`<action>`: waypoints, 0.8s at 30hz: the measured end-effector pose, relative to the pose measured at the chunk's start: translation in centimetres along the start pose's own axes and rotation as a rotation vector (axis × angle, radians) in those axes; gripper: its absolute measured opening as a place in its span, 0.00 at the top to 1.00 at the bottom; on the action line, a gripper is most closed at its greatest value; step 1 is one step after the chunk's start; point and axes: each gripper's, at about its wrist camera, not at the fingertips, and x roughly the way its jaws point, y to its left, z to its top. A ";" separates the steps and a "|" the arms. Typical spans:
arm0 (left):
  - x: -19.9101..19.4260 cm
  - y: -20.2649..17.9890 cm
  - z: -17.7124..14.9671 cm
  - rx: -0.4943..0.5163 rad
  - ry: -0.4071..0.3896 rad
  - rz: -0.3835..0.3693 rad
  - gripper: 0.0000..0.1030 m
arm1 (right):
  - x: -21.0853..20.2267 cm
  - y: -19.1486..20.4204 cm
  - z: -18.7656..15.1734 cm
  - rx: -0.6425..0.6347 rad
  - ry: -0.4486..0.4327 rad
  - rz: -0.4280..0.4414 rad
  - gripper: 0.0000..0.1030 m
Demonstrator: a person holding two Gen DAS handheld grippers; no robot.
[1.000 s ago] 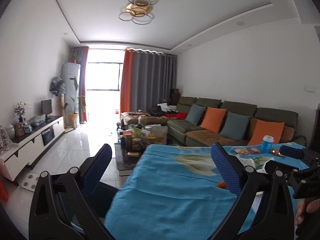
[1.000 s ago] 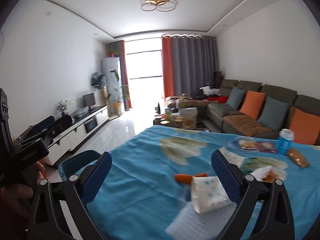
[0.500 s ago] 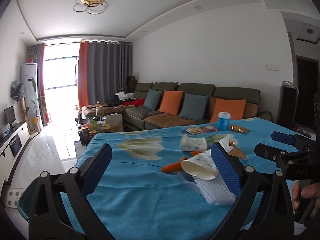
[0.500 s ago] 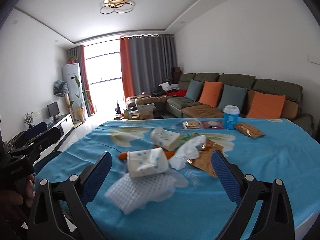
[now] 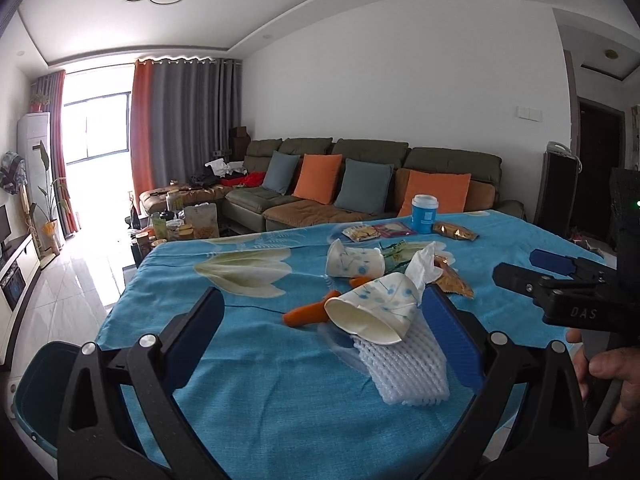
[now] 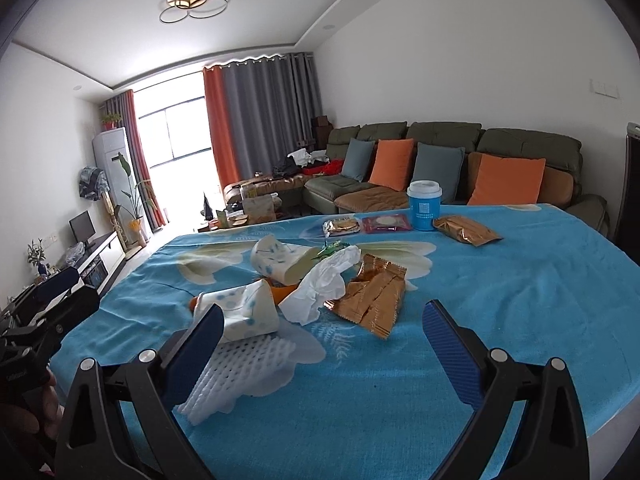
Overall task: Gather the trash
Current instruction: 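Move both open grippers back over the paper cups and foam net, then close the left gripper on the white foam net while the right gripper grasps the white tissue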
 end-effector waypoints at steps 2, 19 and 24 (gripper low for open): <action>0.5 -0.3 -0.1 0.001 0.014 -0.009 0.05 | 0.8 -0.3 0.3 0.005 0.007 0.001 0.07; 5.3 -3.1 -3.0 0.043 0.182 -0.176 0.05 | 7.9 -0.6 1.8 -0.028 0.148 0.026 0.11; 6.6 -4.3 -4.2 0.084 0.244 -0.220 0.06 | 10.0 0.1 2.4 -0.052 0.208 0.041 0.19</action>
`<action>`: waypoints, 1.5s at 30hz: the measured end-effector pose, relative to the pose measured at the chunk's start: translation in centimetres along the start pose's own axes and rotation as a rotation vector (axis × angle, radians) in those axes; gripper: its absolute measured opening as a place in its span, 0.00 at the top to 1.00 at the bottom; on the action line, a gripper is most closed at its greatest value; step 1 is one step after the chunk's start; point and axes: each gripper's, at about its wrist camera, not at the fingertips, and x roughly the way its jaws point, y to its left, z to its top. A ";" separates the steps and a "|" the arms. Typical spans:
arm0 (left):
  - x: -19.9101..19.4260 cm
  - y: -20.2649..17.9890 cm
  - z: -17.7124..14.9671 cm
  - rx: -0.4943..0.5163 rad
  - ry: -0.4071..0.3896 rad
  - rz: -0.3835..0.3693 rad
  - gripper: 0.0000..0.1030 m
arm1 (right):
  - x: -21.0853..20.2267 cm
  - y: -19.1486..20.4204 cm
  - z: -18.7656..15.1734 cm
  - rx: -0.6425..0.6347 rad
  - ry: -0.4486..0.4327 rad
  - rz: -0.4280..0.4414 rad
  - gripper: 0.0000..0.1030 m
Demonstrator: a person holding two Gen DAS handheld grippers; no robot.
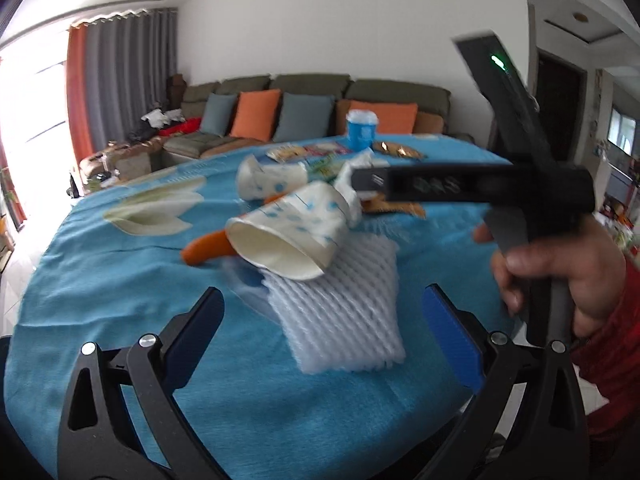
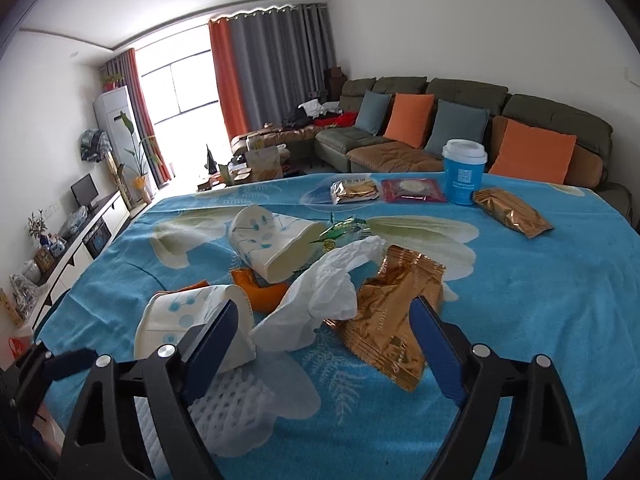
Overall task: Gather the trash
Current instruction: 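Close the left gripper on the white foam net while the right gripper grasps the white tissue, then lift the foam net and tissue and carry both over the teal bin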
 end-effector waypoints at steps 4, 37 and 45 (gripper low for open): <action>1.0 -0.4 -0.3 0.020 0.032 -0.021 0.06 | 1.2 0.2 0.6 -0.010 0.029 0.015 0.28; -2.2 -0.8 0.2 0.059 -0.075 -0.182 0.81 | -2.4 -0.8 1.6 0.031 -0.031 0.008 0.92; -5.1 -0.2 0.3 0.060 -0.183 -0.163 0.81 | -5.7 -0.3 2.4 0.021 -0.109 -0.008 0.92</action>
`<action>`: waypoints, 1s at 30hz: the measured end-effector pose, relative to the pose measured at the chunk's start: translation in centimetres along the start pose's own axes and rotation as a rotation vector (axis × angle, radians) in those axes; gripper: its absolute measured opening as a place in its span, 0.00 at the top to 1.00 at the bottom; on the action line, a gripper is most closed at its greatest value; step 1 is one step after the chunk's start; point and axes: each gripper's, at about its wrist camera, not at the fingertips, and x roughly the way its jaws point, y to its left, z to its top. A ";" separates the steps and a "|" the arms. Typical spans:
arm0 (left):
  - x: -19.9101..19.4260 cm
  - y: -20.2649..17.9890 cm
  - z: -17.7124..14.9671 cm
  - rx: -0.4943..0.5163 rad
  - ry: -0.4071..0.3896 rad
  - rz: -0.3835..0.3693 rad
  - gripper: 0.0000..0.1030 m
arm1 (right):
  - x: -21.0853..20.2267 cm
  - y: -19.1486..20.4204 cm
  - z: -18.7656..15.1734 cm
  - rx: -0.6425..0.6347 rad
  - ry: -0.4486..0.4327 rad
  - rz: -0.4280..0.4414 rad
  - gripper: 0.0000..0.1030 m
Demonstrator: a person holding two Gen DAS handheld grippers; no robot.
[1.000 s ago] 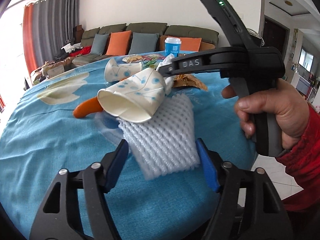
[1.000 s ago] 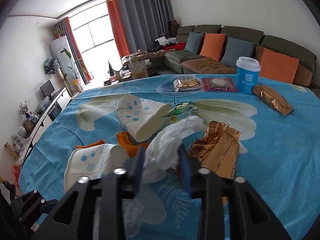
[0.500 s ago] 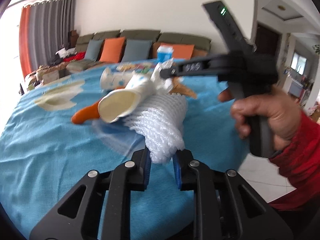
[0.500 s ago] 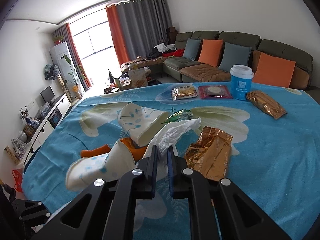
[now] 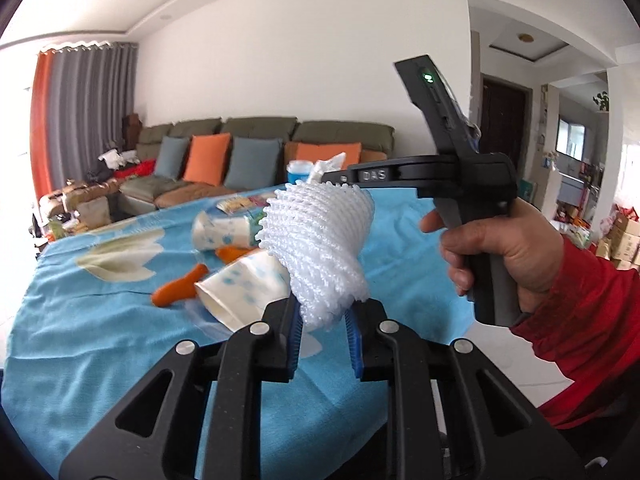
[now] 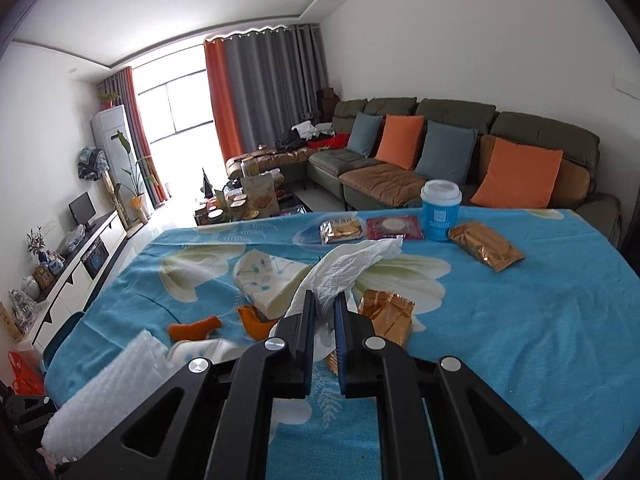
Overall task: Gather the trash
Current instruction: 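Lift the foam net and tissue and carry both over the teal bin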
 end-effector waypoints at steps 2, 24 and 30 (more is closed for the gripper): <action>-0.5 0.2 0.0 -0.009 -0.016 0.029 0.81 | -0.4 1.0 0.3 -0.015 -0.013 0.019 0.92; -14.2 13.2 -2.5 -0.189 -0.138 0.635 0.81 | 2.5 19.7 1.9 -0.282 0.017 0.413 0.92; -17.8 16.8 -4.0 -0.239 -0.130 0.766 0.81 | 2.8 25.2 1.7 -0.351 0.032 0.526 0.92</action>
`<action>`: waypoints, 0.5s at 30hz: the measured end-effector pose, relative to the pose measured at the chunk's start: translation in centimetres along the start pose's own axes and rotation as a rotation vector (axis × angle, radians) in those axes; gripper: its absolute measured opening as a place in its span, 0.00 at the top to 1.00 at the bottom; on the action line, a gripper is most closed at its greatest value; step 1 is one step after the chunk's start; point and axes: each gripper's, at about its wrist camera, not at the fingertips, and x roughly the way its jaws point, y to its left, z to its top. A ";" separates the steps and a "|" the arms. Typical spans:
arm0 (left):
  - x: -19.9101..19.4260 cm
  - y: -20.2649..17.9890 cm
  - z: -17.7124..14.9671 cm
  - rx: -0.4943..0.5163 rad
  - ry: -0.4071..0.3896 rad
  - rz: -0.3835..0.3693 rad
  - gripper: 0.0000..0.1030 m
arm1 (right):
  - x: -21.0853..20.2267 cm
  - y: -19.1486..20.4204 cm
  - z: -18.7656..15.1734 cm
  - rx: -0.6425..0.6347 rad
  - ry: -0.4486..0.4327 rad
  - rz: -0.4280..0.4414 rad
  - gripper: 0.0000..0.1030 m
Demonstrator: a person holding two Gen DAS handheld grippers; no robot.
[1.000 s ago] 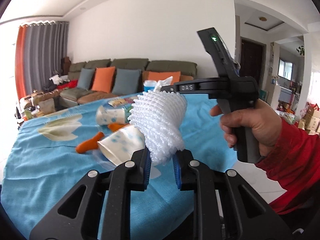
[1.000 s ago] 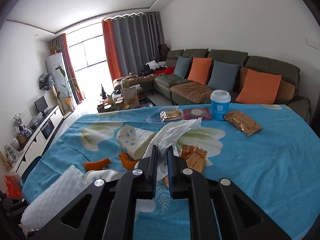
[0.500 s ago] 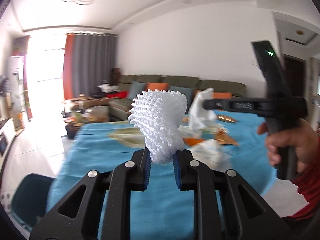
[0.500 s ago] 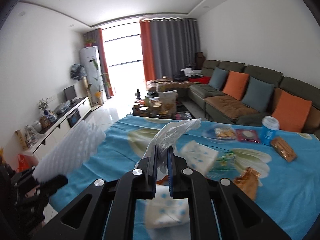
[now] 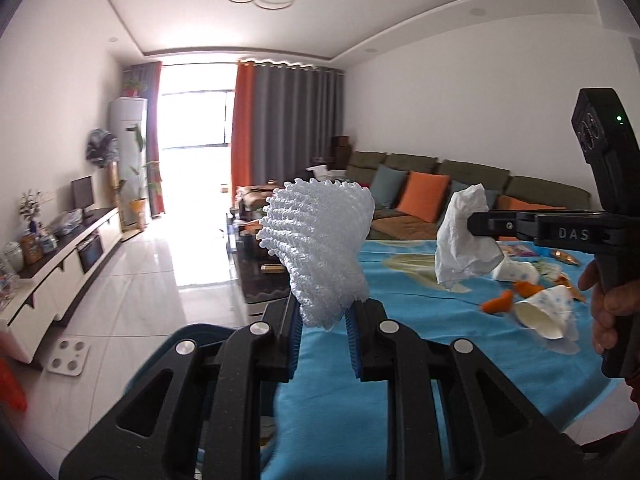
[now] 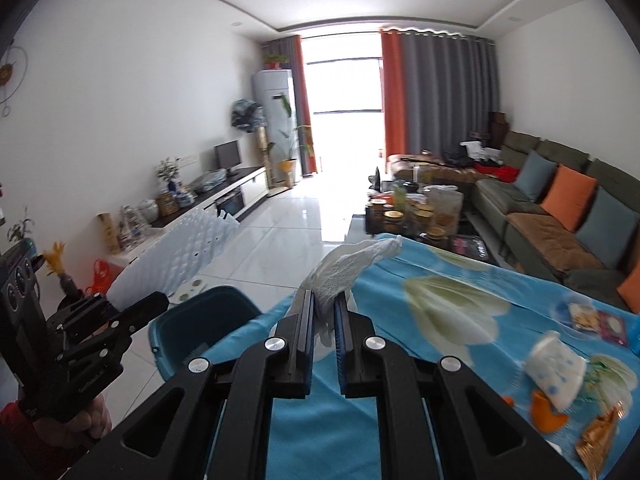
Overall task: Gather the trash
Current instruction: 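Lift the foam net and tissue and carry both over the teal bin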
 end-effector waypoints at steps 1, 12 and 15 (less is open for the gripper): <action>-0.1 0.6 0.0 -0.003 0.000 0.019 0.81 | 0.4 0.7 0.3 -0.010 0.002 0.014 0.92; -0.9 6.2 -1.4 -0.070 0.040 0.163 0.81 | 5.6 6.5 2.5 -0.093 0.049 0.153 0.92; -0.5 7.2 -2.2 -0.093 0.077 0.185 0.81 | 7.1 7.9 2.6 -0.118 0.077 0.186 0.92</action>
